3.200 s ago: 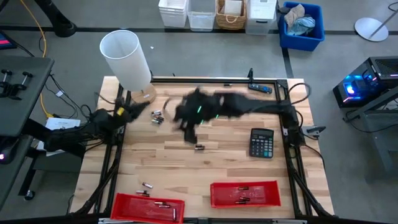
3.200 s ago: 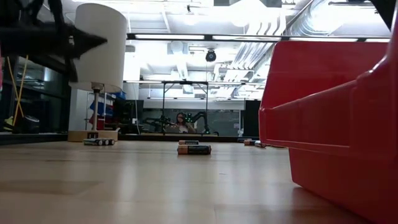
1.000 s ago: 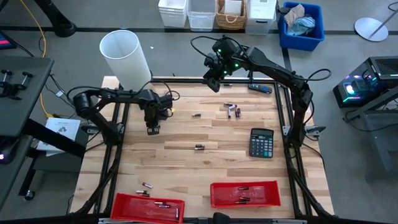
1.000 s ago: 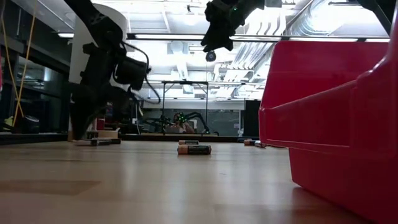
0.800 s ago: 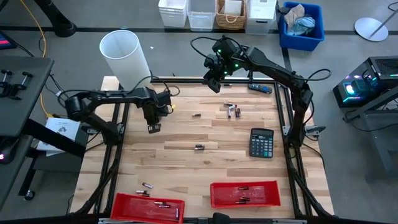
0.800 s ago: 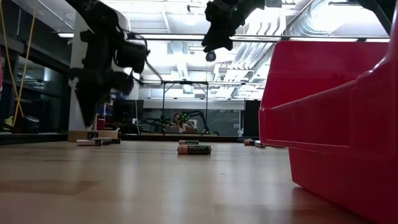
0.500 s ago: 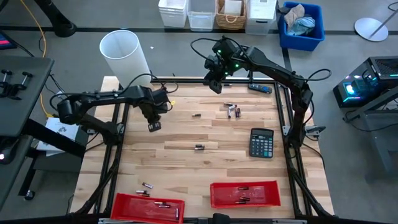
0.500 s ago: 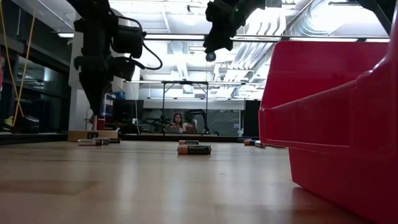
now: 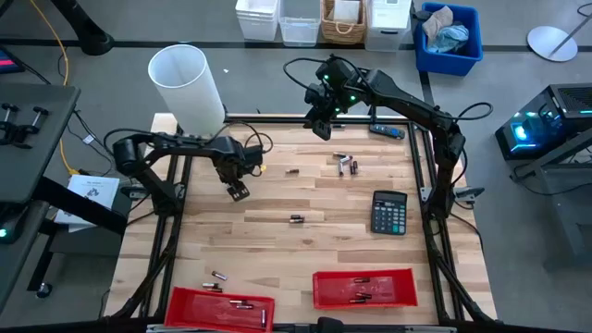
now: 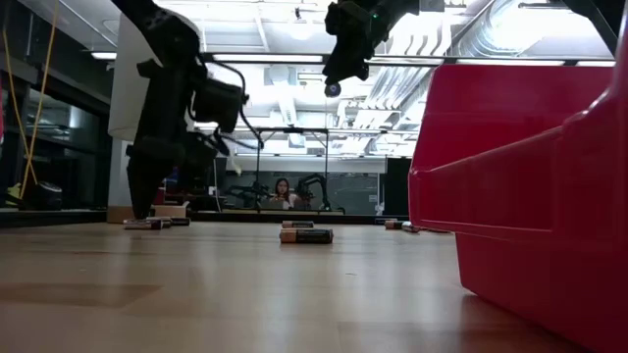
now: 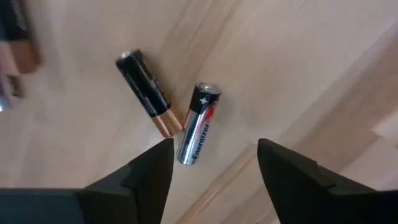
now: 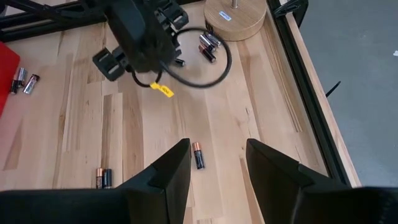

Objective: Sort batteries
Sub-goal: Put the silver battery into the left red bin

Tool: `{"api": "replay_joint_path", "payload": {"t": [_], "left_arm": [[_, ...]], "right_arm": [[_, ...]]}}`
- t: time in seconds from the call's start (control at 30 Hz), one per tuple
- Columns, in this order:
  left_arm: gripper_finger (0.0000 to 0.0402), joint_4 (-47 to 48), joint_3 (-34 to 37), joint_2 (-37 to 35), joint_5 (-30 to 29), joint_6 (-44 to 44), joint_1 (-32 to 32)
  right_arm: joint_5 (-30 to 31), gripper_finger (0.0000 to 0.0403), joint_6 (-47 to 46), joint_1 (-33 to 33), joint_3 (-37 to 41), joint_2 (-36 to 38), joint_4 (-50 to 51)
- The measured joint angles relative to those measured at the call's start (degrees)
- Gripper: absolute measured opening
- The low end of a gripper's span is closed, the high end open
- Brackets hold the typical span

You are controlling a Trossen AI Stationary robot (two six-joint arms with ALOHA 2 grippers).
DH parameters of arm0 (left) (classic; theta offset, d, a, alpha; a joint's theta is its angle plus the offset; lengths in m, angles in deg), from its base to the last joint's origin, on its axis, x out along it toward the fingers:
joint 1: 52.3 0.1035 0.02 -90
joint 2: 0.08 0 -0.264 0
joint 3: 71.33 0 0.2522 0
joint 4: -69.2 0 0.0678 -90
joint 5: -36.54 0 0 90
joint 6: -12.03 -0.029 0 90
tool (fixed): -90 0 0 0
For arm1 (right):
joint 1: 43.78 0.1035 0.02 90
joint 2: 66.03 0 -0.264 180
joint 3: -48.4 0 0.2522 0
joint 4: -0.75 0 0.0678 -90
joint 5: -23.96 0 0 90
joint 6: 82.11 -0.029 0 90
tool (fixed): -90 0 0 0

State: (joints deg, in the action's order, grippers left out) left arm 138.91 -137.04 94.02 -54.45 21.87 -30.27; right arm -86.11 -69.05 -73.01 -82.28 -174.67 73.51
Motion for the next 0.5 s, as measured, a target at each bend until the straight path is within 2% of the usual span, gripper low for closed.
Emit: {"api": "replay_joint_path", "payload": {"t": [0.17, 0.3, 0.37, 0.5], "left_arm": [[0.0227, -0.19, -0.09, 4.74, -0.20, 0.79, -0.92], [0.0197, 0.37, -0.46, 8.04, 0.33, 1.82, -1.26], [0.0158, 0.33, -0.66, 9.18, 0.95, 0.56, -1.41], [0.0035, 0.21, -0.69, 9.42, 2.03, -0.33, -1.49]], "right_arm": [[0.00, 0.0149, -0.07, -0.01, 0.00, 0.00, -0.11], [0.02, 0.0149, -0.11, -0.01, 0.00, 0.00, -0.11], [0.02, 0.0149, -0.11, -0.01, 0.00, 0.00, -0.13], [0.17, 0.0149, -0.11, -0.01, 0.00, 0.00, -0.07]]}}
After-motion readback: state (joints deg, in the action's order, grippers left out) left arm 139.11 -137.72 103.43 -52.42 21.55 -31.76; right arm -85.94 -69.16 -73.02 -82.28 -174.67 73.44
